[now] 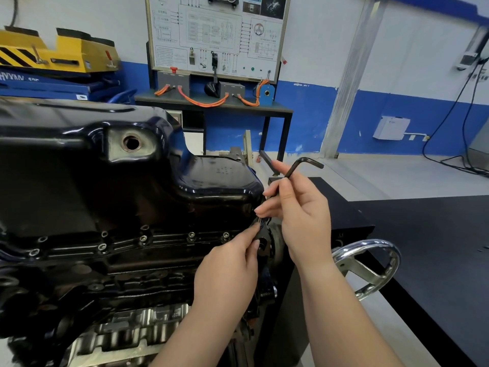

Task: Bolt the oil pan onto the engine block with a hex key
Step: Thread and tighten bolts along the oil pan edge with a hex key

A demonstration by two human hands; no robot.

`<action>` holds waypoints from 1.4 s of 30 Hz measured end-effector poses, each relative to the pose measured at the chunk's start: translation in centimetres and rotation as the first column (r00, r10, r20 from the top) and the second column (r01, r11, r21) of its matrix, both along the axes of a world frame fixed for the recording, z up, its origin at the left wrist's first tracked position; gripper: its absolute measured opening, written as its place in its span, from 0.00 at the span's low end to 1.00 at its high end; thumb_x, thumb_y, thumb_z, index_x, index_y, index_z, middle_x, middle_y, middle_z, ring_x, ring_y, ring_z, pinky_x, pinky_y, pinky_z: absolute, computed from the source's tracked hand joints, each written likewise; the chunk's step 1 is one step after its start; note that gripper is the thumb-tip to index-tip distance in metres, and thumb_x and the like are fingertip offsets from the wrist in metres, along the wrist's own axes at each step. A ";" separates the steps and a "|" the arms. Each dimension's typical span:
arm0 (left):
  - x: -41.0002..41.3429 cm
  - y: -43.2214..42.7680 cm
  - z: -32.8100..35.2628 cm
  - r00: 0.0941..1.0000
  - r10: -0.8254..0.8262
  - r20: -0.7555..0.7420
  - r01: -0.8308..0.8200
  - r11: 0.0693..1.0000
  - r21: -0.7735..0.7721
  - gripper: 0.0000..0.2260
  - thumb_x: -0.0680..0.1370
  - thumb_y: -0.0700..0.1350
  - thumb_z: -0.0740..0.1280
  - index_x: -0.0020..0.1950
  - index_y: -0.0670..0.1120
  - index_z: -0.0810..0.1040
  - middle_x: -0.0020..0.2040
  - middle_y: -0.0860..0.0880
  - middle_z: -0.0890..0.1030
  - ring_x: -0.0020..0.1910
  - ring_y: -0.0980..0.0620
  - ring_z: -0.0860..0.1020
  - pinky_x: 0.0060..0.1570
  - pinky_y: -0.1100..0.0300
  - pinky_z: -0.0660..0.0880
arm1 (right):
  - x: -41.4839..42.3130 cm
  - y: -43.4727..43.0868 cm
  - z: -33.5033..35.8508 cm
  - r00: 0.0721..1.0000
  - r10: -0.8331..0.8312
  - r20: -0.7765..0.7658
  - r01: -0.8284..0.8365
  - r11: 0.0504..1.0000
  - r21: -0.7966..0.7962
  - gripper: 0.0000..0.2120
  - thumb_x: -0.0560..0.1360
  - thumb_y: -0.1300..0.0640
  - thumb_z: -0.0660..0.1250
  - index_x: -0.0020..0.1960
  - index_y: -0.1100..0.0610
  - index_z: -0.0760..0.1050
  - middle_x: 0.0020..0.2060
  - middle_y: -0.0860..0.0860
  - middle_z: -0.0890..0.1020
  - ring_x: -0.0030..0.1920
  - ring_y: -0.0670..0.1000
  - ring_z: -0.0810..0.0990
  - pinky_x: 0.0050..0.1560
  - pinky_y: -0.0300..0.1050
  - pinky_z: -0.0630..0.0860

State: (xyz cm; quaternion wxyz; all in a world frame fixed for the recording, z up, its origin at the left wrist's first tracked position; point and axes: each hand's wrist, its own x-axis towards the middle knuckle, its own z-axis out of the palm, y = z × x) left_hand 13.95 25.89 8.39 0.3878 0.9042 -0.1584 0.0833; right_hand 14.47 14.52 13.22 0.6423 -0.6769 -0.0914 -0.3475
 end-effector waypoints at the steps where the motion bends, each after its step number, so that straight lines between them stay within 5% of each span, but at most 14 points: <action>1: 0.0 0.0 0.0 1.000 0.001 0.001 -0.001 1.000 -0.002 0.16 0.79 0.56 0.56 0.67 0.69 0.64 0.41 0.58 0.82 0.38 0.59 0.78 0.38 0.56 0.78 | 0.0 0.0 0.0 1.000 -0.011 0.001 0.011 1.000 -0.006 0.13 0.79 0.57 0.58 0.56 0.46 0.78 0.36 0.47 0.80 0.32 0.49 0.82 0.36 0.40 0.79; 8: 0.1 0.0 0.0 1.000 -0.007 -0.009 0.007 1.000 0.000 0.17 0.79 0.56 0.55 0.67 0.69 0.63 0.41 0.57 0.82 0.39 0.56 0.78 0.39 0.56 0.78 | 0.1 0.0 0.3 0.996 -0.077 -0.041 0.077 0.997 -0.008 0.05 0.73 0.55 0.70 0.38 0.47 0.79 0.30 0.50 0.82 0.30 0.50 0.82 0.36 0.43 0.80; 11: 0.1 0.0 0.0 1.000 -0.010 -0.010 0.010 1.000 0.005 0.17 0.79 0.56 0.55 0.67 0.69 0.63 0.37 0.56 0.80 0.37 0.56 0.78 0.36 0.57 0.77 | 0.2 0.0 0.3 0.997 -0.061 -0.047 0.061 0.998 0.013 0.11 0.72 0.56 0.71 0.34 0.47 0.73 0.30 0.52 0.82 0.28 0.52 0.82 0.32 0.42 0.78; 15: 0.1 0.0 0.0 1.000 -0.013 -0.007 0.013 1.000 0.001 0.17 0.79 0.56 0.55 0.67 0.69 0.63 0.39 0.57 0.81 0.37 0.57 0.78 0.37 0.57 0.78 | 0.2 0.0 0.4 0.999 -0.020 -0.041 0.020 1.000 0.023 0.03 0.77 0.57 0.66 0.44 0.51 0.75 0.35 0.51 0.83 0.30 0.51 0.83 0.34 0.40 0.78; 18: 0.0 0.1 0.1 1.000 -0.006 0.005 0.006 1.000 0.000 0.17 0.79 0.56 0.56 0.67 0.69 0.63 0.42 0.57 0.82 0.39 0.58 0.78 0.39 0.56 0.78 | 0.2 -0.1 0.2 0.999 -0.026 -0.035 0.025 0.999 -0.039 0.11 0.80 0.60 0.59 0.58 0.49 0.76 0.36 0.48 0.82 0.34 0.48 0.83 0.38 0.39 0.79; 24: 0.0 0.0 0.1 1.000 -0.012 0.001 0.012 1.000 -0.014 0.16 0.79 0.56 0.56 0.67 0.69 0.64 0.40 0.57 0.82 0.37 0.58 0.78 0.37 0.57 0.77 | 0.0 0.1 0.3 0.996 -0.081 -0.037 0.079 0.996 -0.050 0.12 0.77 0.62 0.64 0.44 0.47 0.80 0.36 0.48 0.83 0.32 0.50 0.83 0.38 0.43 0.80; 28: -0.1 0.1 0.1 1.000 -0.019 -0.009 0.019 1.000 -0.009 0.17 0.79 0.56 0.56 0.67 0.69 0.64 0.38 0.57 0.81 0.36 0.57 0.77 0.37 0.57 0.77 | 0.1 0.1 0.5 0.995 -0.082 -0.058 0.081 0.997 -0.018 0.07 0.73 0.60 0.71 0.38 0.54 0.75 0.31 0.52 0.83 0.29 0.50 0.82 0.33 0.41 0.78; 32: -0.1 0.1 0.2 1.000 -0.021 -0.004 0.021 1.000 -0.011 0.17 0.79 0.55 0.56 0.67 0.69 0.64 0.36 0.57 0.80 0.35 0.58 0.77 0.36 0.57 0.77 | 0.0 0.0 0.4 0.998 -0.038 -0.053 0.039 0.999 0.013 0.07 0.75 0.60 0.69 0.40 0.53 0.73 0.35 0.53 0.84 0.29 0.51 0.82 0.34 0.41 0.78; 36: 0.0 0.1 0.2 1.000 -0.019 -0.005 0.019 1.000 -0.013 0.17 0.80 0.56 0.56 0.67 0.69 0.64 0.41 0.57 0.82 0.39 0.59 0.78 0.39 0.57 0.77 | -0.1 -0.1 0.3 0.999 -0.019 -0.049 0.016 0.998 -0.069 0.11 0.80 0.62 0.59 0.54 0.52 0.77 0.38 0.47 0.83 0.34 0.49 0.83 0.40 0.40 0.79; 42: 0.0 0.1 0.2 0.999 -0.031 -0.010 0.031 0.999 -0.017 0.16 0.80 0.56 0.56 0.67 0.69 0.64 0.36 0.55 0.80 0.36 0.56 0.77 0.37 0.56 0.77 | -0.2 -0.1 0.5 0.997 -0.046 -0.060 0.041 0.996 -0.075 0.10 0.77 0.63 0.65 0.45 0.50 0.79 0.37 0.50 0.84 0.34 0.50 0.83 0.38 0.42 0.80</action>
